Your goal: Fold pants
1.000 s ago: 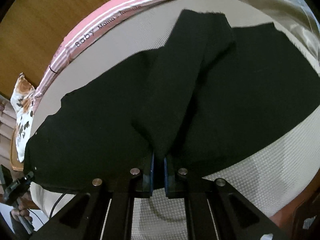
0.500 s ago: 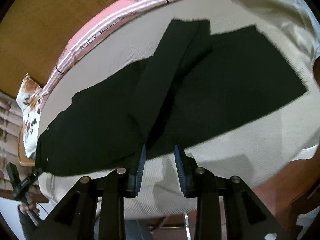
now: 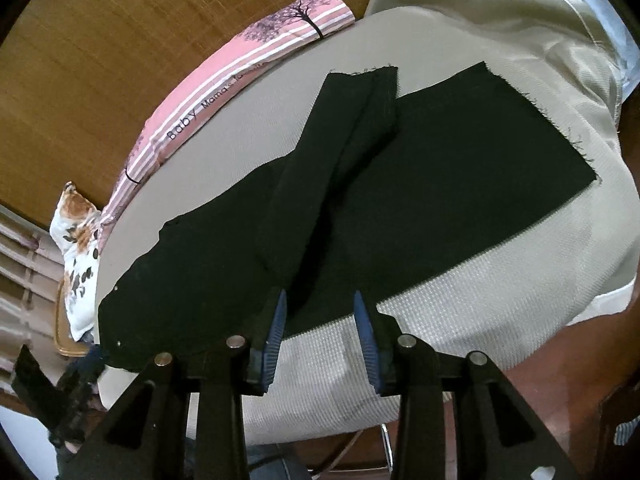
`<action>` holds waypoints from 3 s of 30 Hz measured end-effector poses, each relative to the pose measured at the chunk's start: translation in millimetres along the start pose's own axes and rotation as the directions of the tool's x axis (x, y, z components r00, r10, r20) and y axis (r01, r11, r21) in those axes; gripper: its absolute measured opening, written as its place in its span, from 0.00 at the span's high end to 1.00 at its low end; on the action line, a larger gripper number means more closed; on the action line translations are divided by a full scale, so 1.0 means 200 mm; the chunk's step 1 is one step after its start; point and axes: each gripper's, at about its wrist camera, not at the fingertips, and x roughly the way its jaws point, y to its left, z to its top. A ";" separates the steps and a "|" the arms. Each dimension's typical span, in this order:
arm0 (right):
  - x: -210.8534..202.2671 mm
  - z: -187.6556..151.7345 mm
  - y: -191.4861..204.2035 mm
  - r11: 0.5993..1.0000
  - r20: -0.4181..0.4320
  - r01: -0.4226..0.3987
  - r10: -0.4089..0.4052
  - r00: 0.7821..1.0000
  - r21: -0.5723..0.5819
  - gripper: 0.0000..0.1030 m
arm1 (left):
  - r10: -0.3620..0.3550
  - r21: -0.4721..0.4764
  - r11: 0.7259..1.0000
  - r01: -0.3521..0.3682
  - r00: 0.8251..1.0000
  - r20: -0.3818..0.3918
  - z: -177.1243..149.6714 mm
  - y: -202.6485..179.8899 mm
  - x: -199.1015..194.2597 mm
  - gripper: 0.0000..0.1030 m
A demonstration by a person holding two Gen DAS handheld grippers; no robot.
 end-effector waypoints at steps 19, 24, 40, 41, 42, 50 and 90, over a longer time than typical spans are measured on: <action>0.16 0.33 -0.27 0.998 0.007 -0.033 0.033 0.999 0.062 0.67 | -0.097 0.189 0.974 0.128 0.982 -0.164 0.17 -0.50 0.68 0.68; 0.24 0.45 -0.34 0.995 0.012 -0.054 0.053 0.999 0.089 0.67 | -0.067 0.194 0.976 0.100 0.983 -0.173 0.19 -0.52 0.77 0.79; 0.55 0.98 -0.37 0.976 0.037 -0.136 0.131 0.991 0.172 0.67 | -0.178 0.026 0.982 0.185 0.967 -0.183 0.22 -0.39 0.84 0.92; 0.58 1.00 -0.38 0.976 0.031 -0.129 0.126 0.992 0.177 0.67 | -0.180 0.026 0.982 0.188 0.966 -0.183 0.22 -0.38 0.84 0.92; 0.61 1.02 -0.38 0.978 0.026 -0.105 0.102 0.994 0.182 0.68 | -0.181 0.027 0.982 0.189 0.966 -0.183 0.22 -0.38 0.84 0.92; 0.71 1.12 -0.41 0.981 0.023 -0.052 0.048 0.999 0.186 0.70 | -0.221 -0.017 0.975 0.221 0.958 -0.184 0.22 -0.34 0.86 0.92; -0.34 0.72 -0.63 0.943 0.248 0.077 -0.163 0.955 0.325 0.96 | -0.150 0.146 0.973 0.176 0.973 -0.175 0.24 -0.45 0.80 0.92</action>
